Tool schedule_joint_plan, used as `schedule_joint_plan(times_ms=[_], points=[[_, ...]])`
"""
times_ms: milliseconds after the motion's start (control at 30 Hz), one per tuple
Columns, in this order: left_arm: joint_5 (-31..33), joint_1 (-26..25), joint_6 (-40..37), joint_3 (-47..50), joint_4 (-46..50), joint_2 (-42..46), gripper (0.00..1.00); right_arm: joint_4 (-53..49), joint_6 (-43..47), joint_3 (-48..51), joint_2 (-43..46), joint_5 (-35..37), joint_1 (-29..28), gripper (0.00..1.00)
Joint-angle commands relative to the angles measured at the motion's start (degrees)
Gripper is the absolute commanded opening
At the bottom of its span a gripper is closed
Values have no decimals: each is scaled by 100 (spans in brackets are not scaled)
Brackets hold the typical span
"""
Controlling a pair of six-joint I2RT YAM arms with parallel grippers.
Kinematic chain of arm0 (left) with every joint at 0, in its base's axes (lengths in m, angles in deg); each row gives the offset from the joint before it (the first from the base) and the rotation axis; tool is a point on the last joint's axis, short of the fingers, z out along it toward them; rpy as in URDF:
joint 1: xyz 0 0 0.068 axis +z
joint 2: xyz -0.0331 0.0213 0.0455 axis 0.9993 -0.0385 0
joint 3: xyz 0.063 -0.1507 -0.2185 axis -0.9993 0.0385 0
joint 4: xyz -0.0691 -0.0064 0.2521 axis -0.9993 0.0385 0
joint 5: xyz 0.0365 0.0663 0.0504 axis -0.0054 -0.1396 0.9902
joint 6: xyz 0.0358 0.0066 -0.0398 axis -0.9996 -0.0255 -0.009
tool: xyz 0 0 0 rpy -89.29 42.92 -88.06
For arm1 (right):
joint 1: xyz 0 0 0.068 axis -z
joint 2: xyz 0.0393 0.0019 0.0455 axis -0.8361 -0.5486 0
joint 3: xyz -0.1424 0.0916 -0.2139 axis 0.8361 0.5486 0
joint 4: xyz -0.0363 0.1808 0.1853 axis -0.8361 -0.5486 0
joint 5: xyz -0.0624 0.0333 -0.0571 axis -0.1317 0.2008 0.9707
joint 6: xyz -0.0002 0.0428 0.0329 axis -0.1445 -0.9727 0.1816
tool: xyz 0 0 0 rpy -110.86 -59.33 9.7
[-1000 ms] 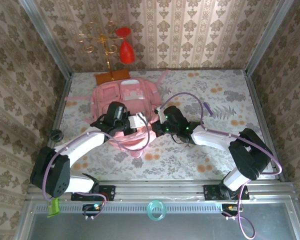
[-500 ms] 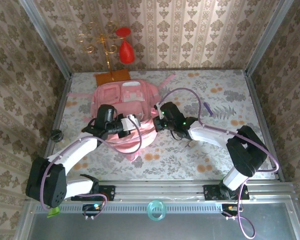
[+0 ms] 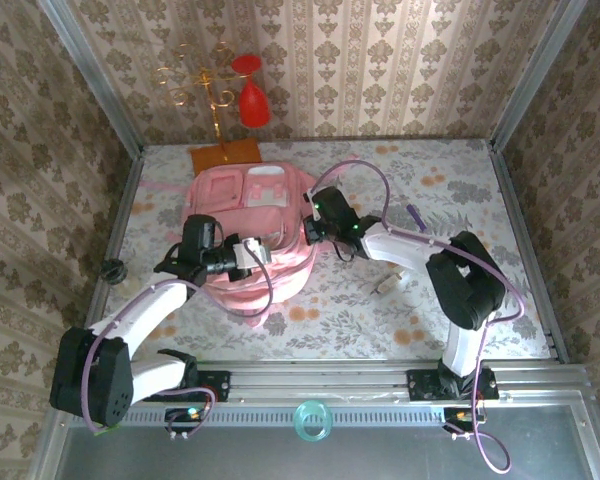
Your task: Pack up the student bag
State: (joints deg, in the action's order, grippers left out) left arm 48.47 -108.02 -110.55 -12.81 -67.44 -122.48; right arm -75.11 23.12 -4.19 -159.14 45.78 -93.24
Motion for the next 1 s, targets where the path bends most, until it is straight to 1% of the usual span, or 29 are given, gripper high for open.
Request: schedule_joint_plan(times_ms=[0, 100, 167, 267, 367, 433, 533, 567, 633, 700, 767, 867, 967], points=[[-735, 10, -193, 41, 63, 181, 0, -197, 13, -360, -315, 787, 306, 0], [-769, 10, -126, 38, -2, 143, 0, -151, 48, -594, -535, 682, 380, 0], [-779, 10, -105, 12, -21, 83, 0, -189, 66, -689, -561, 465, 424, 0], [-880, -12, -121, 28, -94, 19, 0, -267, 148, -462, -255, 252, 452, 0], [-1052, -108, -148, -14, -151, -80, 0, -215, 162, -7, 208, 242, 541, 0], [-1103, -169, -194, -103, -109, -175, 0, -443, 167, 70, 369, -69, 609, 18], [-1164, -131, -126, -191, -39, -239, 0, -584, 207, 279, 696, -312, 619, 38], [-1224, -81, -10, -158, -124, -209, 5, -492, 198, 376, 827, -345, 623, 45], [-1431, 37, 274, -29, -422, -89, 7, -151, 154, 419, 938, -486, 657, 50], [-1546, 88, 410, 103, -611, 34, 7, 334, 29, 151, 635, -894, 663, 54], [-1514, 91, 397, 156, -558, 102, 7, 523, -227, -456, 52, -1260, 631, 57], [-1468, 89, 245, 236, -471, 70, 6, 746, -667, -1344, -894, -1676, 623, 56], [-1505, 61, 116, 211, -431, -74, 5, 570, -865, -1959, -1570, -1789, 619, 53]])
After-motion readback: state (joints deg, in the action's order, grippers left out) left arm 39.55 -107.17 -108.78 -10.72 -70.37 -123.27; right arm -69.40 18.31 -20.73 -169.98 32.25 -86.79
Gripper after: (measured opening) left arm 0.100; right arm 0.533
